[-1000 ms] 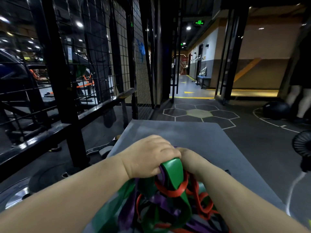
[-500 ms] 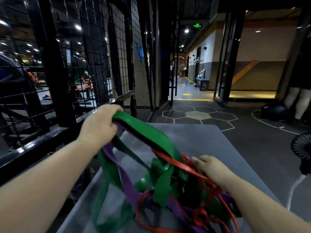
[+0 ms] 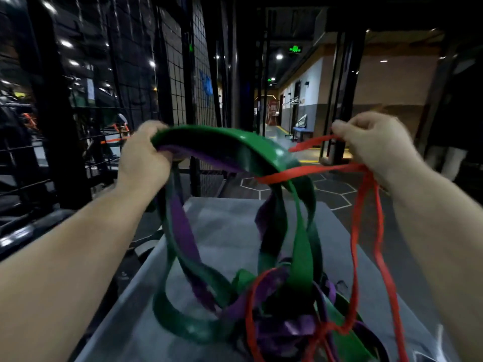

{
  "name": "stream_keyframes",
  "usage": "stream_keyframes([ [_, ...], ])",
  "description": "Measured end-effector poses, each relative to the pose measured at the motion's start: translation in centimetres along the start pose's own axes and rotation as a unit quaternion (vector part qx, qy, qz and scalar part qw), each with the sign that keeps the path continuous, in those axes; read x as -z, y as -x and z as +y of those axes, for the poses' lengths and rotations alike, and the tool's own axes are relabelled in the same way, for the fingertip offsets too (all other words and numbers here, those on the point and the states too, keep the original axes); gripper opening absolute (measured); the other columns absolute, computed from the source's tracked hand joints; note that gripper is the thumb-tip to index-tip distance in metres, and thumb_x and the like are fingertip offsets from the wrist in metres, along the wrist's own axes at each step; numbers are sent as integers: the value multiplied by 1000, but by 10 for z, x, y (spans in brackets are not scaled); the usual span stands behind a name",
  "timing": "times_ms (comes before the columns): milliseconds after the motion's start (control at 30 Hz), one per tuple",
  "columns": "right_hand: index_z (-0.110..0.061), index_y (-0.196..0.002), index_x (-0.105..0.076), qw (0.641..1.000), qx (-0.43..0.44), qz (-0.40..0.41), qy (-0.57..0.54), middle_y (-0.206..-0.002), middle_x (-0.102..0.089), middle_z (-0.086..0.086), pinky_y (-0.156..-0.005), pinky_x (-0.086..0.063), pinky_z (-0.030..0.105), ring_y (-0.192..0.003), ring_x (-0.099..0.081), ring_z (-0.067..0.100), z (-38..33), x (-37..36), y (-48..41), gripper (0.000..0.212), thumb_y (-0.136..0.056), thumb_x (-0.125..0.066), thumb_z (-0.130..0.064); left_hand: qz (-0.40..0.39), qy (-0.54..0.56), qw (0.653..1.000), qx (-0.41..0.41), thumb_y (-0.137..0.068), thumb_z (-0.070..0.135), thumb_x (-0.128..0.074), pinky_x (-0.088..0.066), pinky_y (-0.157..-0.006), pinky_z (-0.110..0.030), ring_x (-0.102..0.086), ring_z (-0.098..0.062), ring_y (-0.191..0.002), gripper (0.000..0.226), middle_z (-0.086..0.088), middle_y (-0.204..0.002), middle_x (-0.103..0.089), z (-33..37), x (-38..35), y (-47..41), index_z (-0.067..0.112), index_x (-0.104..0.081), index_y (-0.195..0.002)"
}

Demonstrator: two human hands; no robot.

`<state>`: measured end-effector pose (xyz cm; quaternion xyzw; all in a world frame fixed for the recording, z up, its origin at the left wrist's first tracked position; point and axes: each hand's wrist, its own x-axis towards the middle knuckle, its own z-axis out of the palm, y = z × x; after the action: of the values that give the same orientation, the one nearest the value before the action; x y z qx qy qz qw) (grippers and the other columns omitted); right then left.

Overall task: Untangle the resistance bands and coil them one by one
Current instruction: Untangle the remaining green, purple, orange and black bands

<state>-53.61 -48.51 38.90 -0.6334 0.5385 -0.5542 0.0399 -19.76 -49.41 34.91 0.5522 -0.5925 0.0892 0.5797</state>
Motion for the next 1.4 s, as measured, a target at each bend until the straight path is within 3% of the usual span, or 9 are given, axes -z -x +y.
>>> stream_keyframes([
  [133,-20,-73,-65,965,-63,-251,46,-63,-55,-8,-57,-37,27,-62,-51,12,54,-34,46,48,-72,-68,-68,-227,-120,964,69,-77,0,-58,-47,-80,-33,-62,-28,-99,40,-7,-103,-69,-96,-33,70,27,-65,-106],
  [267,-30,-114,-62,840,-51,-506,189,-107,-61,-12,-89,-44,27,-104,-59,12,108,-67,112,80,-54,-70,-82,-397,-240,874,143,-81,12,-61,-51,-82,-30,-63,-24,-101,43,0,-117,-67,-162,-47,169,36,-63,-116],
  [433,-42,-134,-53,854,-66,-467,220,-127,-61,-13,-90,-41,21,-117,-56,10,124,-78,155,76,-66,-74,-69,-511,-282,802,127,-81,19,-59,-43,-100,-37,-50,-22,-125,56,2,-139,-52,-160,-44,199,32,-47,-134],
  [567,-40,-128,-59,864,-55,-438,243,-123,-65,-11,-91,-44,26,-116,-58,12,113,-80,165,67,-69,-71,-70,-621,-318,713,72,-74,37,-77,-10,-117,-52,-3,-21,-149,110,4,-162,-5,-105,-46,186,30,-2,-154],
  [700,-39,-104,-69,877,-92,-430,191,-108,-69,-11,-89,-48,27,-100,-63,9,113,-86,175,44,-68,-75,-65,-620,-118,775,-28,-76,44,-77,-18,-116,-23,-18,-16,-145,100,5,-157,-19,-42,-59,185,26,-16,-152],
  [833,-35,-76,-69,902,-126,-400,101,-80,-71,-13,-81,-53,30,-76,-65,0,122,-91,183,28,-63,-84,-55,-557,-104,823,-29,-67,53,-80,-39,-103,-31,-44,-15,-127,85,8,-141,-42,-23,-77,194,35,-35,-136],
  [967,-29,-81,-71,914,-146,-376,46,-77,-73,-8,-79,-55,34,-74,-68,8,127,-90,185,27,-68,-84,-48,-583,-162,795,-45,-59,41,-87,-47,-85,-37,-55,-22,-101,86,2,-120,-53,-19,-92,193,31,-30,-123],
  [1133,-22,-82,-56,924,-123,-356,67,-78,-63,0,-81,-48,39,-84,-63,23,122,-99,185,27,-96,-52,-45,-585,-217,781,-34,-66,25,-82,-41,-67,-34,-52,-26,-77,82,1,-78,-46,-20,-100,200,22,-24,-125],
  [1400,-22,-100,-53,915,-78,-336,209,-90,-63,0,-67,-42,34,-92,-62,28,111,-96,183,27,-100,-40,-46,-567,-182,801,55,-54,43,-91,-47,-83,-35,-57,-28,-105,91,-7,-119,-58,-22,-88,199,17,-37,-121],
])
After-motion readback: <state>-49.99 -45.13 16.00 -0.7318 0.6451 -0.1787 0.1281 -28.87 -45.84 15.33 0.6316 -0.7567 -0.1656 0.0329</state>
